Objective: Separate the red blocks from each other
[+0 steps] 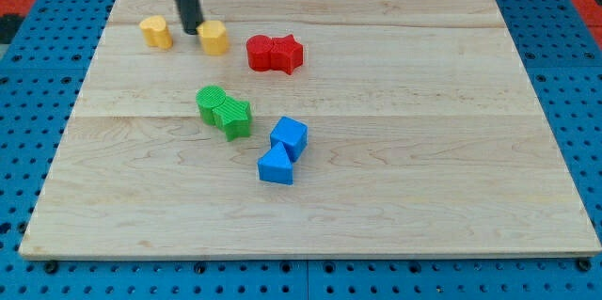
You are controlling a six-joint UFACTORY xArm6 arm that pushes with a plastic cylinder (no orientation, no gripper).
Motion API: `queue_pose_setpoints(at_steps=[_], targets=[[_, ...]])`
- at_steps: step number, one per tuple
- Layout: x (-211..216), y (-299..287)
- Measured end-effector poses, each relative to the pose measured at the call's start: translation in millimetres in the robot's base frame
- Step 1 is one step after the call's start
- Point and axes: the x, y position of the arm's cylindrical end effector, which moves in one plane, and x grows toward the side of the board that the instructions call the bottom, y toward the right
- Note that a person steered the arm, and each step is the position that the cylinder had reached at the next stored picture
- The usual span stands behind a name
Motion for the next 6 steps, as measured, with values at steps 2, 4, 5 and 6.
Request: queue_pose_setpoints(at_steps=[2,4,5,6], targets=[[0,79],[62,90],[32,98],[17,47]])
